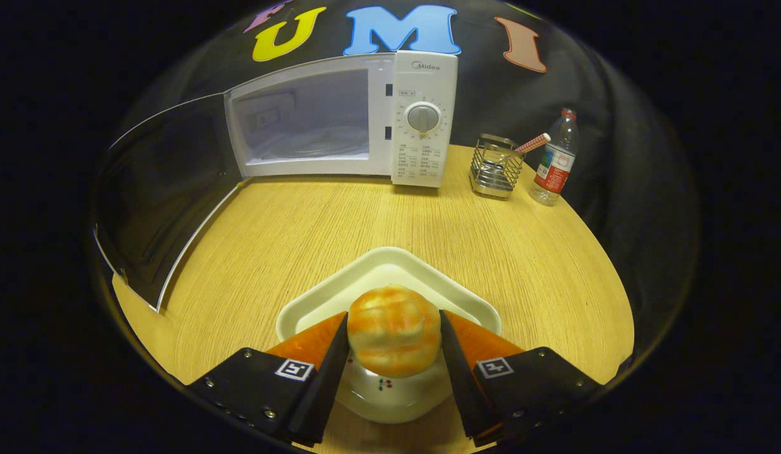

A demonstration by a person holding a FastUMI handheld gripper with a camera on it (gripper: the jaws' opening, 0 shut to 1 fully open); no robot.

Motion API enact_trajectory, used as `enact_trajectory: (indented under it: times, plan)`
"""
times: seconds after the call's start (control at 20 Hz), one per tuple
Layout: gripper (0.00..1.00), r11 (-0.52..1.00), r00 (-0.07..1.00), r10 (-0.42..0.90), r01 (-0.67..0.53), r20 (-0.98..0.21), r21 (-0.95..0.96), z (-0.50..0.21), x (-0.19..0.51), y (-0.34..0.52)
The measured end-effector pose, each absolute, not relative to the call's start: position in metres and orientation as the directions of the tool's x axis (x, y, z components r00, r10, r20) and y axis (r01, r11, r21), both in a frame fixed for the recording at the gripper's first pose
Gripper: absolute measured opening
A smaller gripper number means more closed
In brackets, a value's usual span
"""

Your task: Open the microwave, put the food inside, and close the microwave door.

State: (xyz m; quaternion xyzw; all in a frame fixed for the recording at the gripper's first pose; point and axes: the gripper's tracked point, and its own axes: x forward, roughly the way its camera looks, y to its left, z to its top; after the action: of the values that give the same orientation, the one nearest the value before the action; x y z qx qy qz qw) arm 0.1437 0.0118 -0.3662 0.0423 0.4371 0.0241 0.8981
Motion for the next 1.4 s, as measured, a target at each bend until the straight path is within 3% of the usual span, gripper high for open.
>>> enact_trajectory:
  times: [0.05, 0.55, 0.8, 1.4]
  plan:
    - [0.71, 0.995, 0.624, 0.082, -0.002, -0.777, 0.103, -0.365, 0.144, 0.012]
    - [0.71, 0.959, 0.779, 0.237, -0.092, -0.580, 0.268, -0.311, 0.170, 0.056]
    - [0.71, 0.921, 0.807, 0.331, -0.163, -0.489, 0.354, -0.288, 0.176, 0.101]
    - [0.71, 0.885, 0.840, 0.356, -0.161, -0.410, 0.437, -0.268, 0.234, 0.167]
